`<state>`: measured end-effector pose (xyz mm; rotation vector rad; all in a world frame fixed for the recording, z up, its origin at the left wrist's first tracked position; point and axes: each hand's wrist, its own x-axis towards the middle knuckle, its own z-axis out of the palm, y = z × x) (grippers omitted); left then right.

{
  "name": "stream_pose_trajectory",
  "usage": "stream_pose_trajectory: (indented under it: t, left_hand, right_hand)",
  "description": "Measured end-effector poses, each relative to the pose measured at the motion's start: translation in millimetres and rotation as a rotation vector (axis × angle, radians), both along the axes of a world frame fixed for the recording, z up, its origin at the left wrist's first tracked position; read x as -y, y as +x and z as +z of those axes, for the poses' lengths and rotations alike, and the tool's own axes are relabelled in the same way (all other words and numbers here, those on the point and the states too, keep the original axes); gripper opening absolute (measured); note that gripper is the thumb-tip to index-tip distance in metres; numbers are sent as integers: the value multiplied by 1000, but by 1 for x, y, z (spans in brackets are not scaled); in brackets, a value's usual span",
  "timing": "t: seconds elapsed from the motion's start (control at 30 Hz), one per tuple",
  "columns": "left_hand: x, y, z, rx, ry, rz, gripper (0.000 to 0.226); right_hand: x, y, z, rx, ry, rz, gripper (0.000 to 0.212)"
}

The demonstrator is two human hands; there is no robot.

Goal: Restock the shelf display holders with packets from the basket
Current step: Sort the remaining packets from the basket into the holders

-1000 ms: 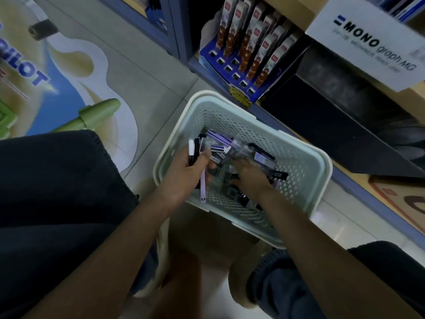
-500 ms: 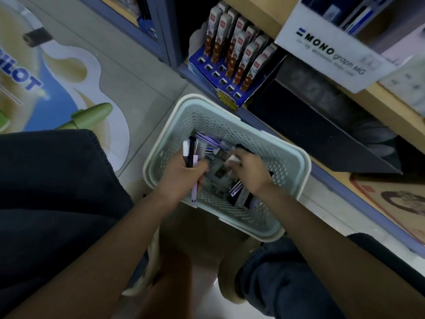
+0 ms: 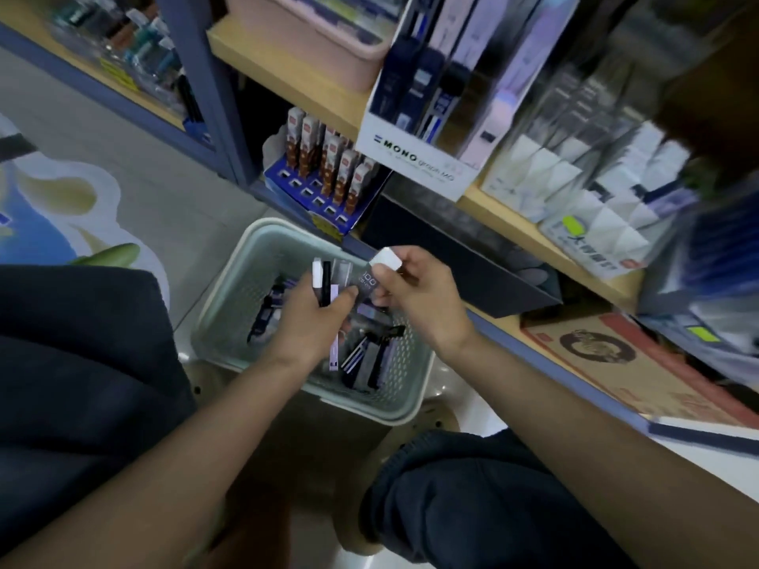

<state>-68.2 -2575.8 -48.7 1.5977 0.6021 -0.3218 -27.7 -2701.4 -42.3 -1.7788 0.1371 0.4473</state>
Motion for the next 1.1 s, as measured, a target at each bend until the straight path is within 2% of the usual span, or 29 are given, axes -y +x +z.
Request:
stream_pose_trajectory:
  t: [0.23,0.47,0.57,0.7,0.87,1.1]
  left_hand:
    - [44,7,48,159,-16,-170,11]
    - [79,27,97,307,-53,-415,16]
    - [85,37,110,372,-39,-519,12]
    - [86,50,117,396,-20,-609,8]
    - [94,57,115,376,-34,-601,13]
    - [103,64,109,346,-62,-608,9]
  right_hand:
    - [52,-7,74,356,-263,-21,5]
    - [126,10,118,660,-594,-396,2]
    - [151,18,114,667,-690,-501,4]
    - [164,30,108,612,-740,-523,14]
    - [163,44,103,599,-852,-455,22]
    - [161,64,99,587,-944,-370,25]
